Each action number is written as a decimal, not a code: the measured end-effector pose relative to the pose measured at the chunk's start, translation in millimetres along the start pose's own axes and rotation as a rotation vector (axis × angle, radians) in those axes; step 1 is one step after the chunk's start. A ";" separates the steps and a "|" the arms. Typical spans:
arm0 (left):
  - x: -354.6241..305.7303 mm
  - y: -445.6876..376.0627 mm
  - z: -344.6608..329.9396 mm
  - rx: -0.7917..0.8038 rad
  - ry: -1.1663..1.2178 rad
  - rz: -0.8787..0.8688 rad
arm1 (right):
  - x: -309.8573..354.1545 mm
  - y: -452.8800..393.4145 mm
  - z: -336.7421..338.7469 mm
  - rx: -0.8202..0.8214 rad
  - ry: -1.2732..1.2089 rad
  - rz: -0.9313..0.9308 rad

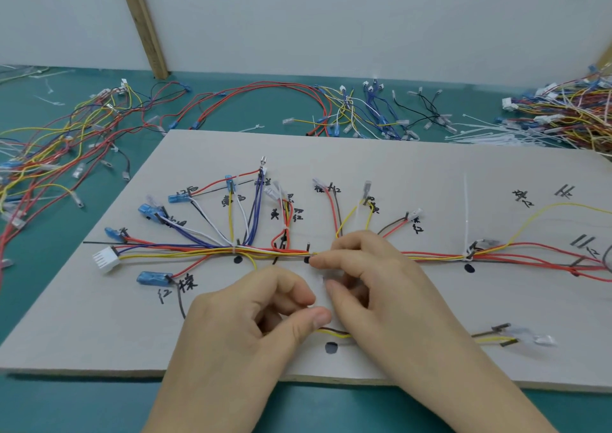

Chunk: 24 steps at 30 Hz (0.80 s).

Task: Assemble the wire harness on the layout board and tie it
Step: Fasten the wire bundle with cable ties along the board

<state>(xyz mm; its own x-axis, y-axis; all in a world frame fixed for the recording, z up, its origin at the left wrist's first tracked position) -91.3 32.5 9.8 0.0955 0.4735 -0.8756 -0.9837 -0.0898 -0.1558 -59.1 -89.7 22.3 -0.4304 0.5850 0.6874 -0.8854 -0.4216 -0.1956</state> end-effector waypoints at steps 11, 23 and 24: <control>-2.1 -0.4 -0.5 -0.031 -0.056 -0.017 | -13.2 1.7 13.1 -0.022 -0.335 -0.093; -4.9 1.4 -0.8 -0.052 -0.080 -0.029 | -13.5 2.4 7.5 0.047 -0.758 -0.184; -5.3 1.5 -1.1 -0.054 -0.076 -0.026 | -12.4 2.3 7.9 0.044 -0.757 -0.184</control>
<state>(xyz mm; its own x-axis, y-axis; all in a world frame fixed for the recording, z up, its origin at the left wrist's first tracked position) -93.1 28.9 13.7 0.1065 0.5412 -0.8341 -0.9712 -0.1233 -0.2041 -54.4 -103.4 18.9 -0.0261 0.0231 0.9994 -0.9164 -0.3999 -0.0147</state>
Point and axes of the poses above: each hand's wrist, its own y-axis away from the middle knuckle, its own z-axis out of the back of the hand, x = y × z, the point moved 7 cm from there along -y, towards the middle knuckle, and after that the axes turned 5 degrees about -y, right-handed, at the moved point
